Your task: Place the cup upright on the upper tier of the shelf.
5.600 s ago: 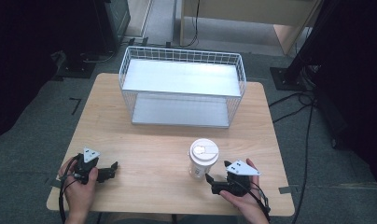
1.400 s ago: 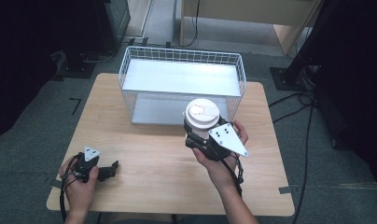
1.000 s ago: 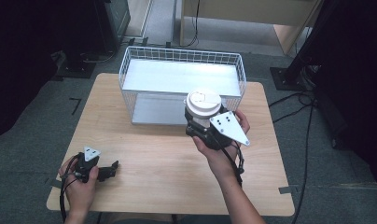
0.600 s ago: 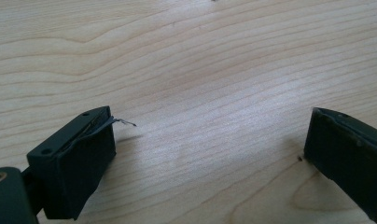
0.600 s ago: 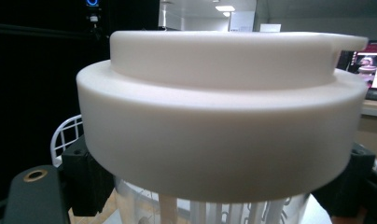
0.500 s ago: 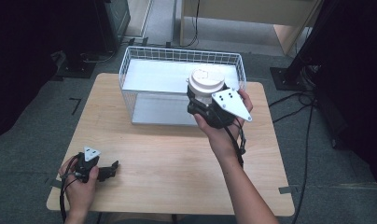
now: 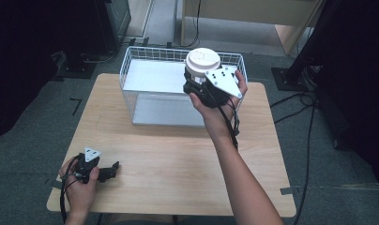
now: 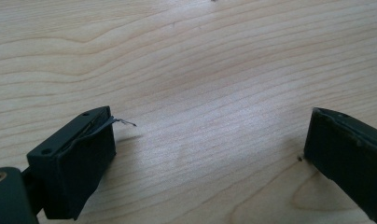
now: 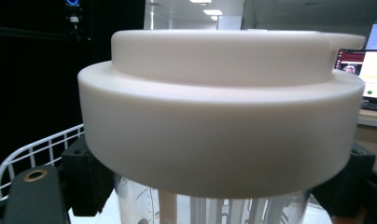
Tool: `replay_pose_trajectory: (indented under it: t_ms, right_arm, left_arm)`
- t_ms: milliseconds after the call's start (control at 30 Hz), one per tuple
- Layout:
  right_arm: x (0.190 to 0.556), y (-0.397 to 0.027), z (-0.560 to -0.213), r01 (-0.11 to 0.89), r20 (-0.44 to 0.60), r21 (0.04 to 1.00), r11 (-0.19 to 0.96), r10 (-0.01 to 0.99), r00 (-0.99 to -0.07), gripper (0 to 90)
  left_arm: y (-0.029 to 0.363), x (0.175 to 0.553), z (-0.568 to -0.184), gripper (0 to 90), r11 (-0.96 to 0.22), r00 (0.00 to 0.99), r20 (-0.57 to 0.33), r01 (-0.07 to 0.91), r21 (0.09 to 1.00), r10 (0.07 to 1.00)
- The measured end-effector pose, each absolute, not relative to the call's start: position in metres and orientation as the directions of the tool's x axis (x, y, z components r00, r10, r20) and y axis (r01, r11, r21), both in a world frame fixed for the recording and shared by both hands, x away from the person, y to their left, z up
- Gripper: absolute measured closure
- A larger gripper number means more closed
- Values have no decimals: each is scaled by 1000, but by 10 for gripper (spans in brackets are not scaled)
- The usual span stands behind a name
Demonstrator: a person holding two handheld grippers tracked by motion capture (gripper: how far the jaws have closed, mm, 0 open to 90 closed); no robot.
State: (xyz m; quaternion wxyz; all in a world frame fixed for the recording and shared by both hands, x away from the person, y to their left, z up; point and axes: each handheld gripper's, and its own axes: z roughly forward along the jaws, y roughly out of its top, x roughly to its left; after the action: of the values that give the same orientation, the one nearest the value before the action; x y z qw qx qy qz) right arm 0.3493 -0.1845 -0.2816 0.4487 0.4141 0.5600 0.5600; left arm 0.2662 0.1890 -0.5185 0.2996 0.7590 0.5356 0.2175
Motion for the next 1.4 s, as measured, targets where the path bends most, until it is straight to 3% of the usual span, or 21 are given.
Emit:
replay_pose_trajectory:
  t_ms: [567, 1067, 1400]
  right_arm:
    - [402, -181, -283, -39, -64, 998, 56, 970, -236, 158]
    - [445, -179, -287, -14, 42, 999, -47, 969, -244, 158]
    - [449, -176, -289, -8, 57, 998, -60, 973, -226, 124]
  left_arm:
    - [189, 266, -519, 24, -240, 328, 5, 682, 691, 945]
    - [191, 267, -518, 24, -228, 332, -15, 682, 695, 943]
    - [191, 267, -518, 24, -226, 331, -17, 681, 696, 944]
